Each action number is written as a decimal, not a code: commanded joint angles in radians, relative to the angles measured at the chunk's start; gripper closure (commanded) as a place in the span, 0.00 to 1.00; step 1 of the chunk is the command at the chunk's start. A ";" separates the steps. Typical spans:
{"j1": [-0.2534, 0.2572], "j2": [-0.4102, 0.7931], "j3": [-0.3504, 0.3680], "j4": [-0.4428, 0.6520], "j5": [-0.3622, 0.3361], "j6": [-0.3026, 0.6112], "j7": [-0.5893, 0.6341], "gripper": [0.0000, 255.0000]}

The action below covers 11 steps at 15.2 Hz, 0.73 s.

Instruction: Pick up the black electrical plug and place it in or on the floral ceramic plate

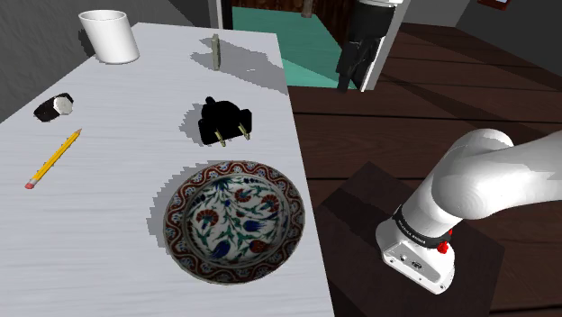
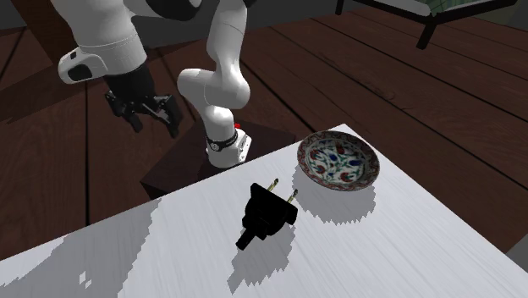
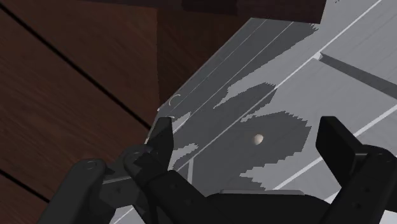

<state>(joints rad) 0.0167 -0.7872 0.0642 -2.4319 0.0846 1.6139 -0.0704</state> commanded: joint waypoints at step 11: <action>0.045 0.201 0.222 0.180 0.102 0.056 0.266 0.00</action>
<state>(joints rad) 0.0589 -0.6084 0.2636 -2.2744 0.1799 1.6659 0.1660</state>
